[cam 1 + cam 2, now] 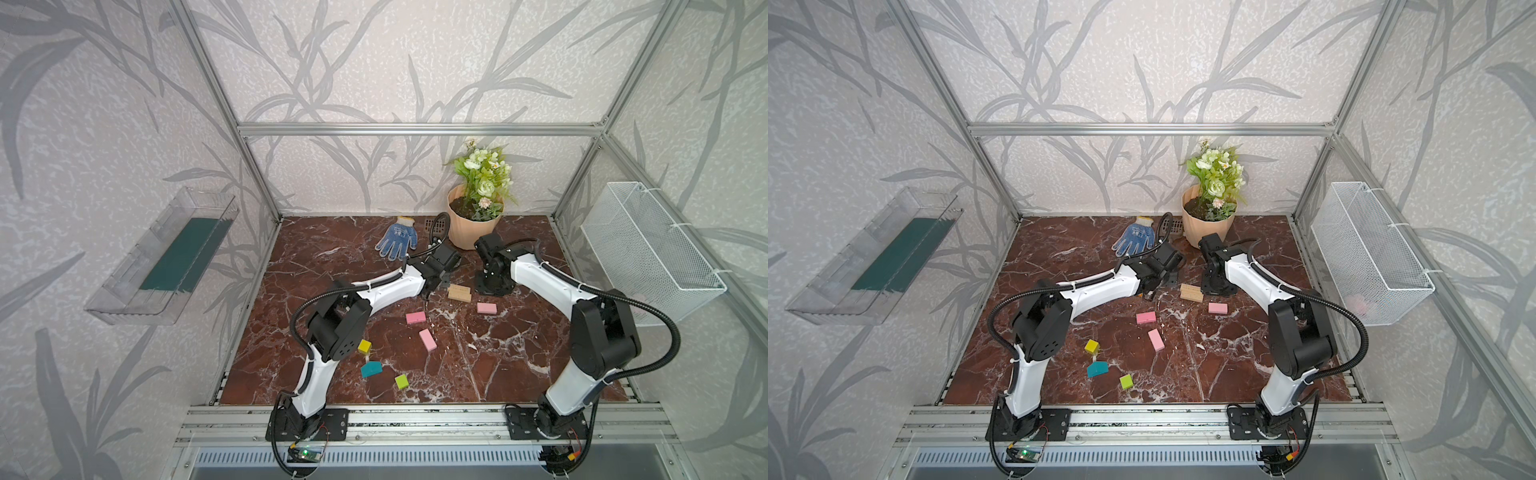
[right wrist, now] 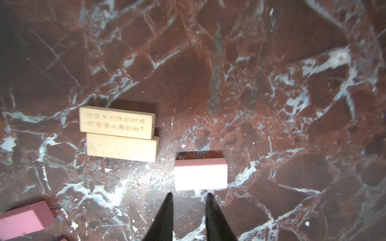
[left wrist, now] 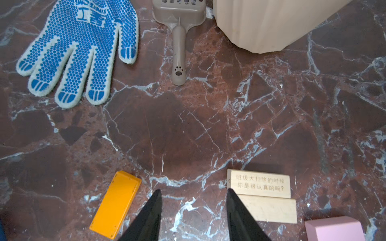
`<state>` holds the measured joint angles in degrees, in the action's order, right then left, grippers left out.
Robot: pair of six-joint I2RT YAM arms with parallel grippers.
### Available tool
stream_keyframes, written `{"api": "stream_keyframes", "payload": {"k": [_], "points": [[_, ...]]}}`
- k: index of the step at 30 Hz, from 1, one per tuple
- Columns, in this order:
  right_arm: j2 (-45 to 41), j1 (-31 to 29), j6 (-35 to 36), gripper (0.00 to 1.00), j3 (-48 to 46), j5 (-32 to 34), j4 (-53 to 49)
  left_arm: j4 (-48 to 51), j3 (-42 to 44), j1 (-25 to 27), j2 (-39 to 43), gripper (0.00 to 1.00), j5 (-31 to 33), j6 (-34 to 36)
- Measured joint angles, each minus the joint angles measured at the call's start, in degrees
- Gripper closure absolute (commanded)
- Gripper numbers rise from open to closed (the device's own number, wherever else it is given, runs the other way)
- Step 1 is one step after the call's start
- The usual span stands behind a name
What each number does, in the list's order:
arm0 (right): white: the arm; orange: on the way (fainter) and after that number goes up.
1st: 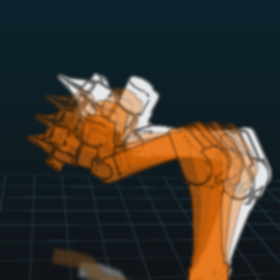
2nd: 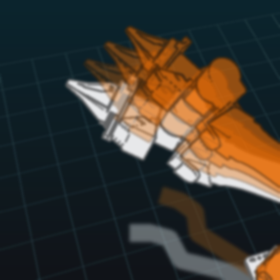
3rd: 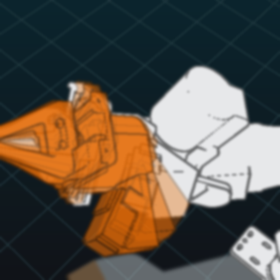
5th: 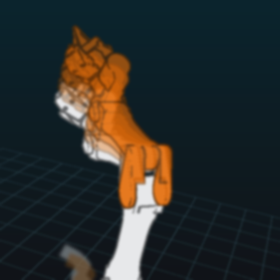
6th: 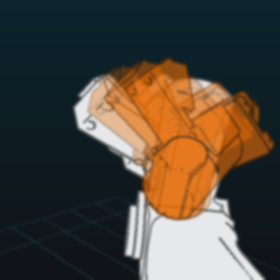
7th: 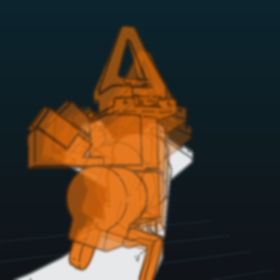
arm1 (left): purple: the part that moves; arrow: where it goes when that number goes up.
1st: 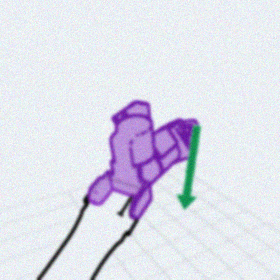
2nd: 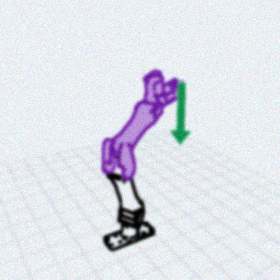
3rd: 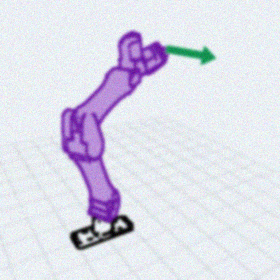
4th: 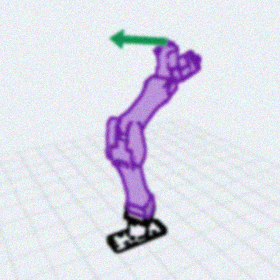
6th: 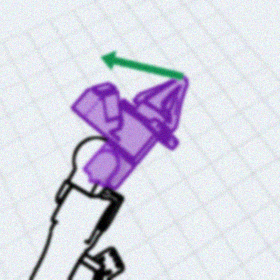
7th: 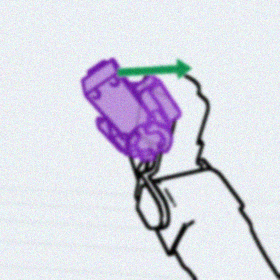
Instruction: Build the wood block tower
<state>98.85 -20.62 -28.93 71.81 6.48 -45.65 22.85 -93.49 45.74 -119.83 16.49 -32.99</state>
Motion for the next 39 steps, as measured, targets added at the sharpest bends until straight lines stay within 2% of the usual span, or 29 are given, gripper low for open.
{"api": "stream_keyframes", "payload": {"k": [13, 24, 39], "points": [[4.3, 0.0, -3.1, 0.76, -2.0, -2.6, 5.2, 3.2, -6.0, -1.9, -8.3, 0.54, -4.2, 4.1], [7.3, 0.0, -3.6, 0.77, -1.5, -2.7, 5.6, 5.9, -11.4, -1.9, -11.5, 0.54, -4.6, 5.0], [9.9, 0.0, -3.8, 0.78, -0.9, -4.0, 6.6, 7.6, -13.4, -2.0, -14.3, 0.55, -5.4, 5.0]]}}
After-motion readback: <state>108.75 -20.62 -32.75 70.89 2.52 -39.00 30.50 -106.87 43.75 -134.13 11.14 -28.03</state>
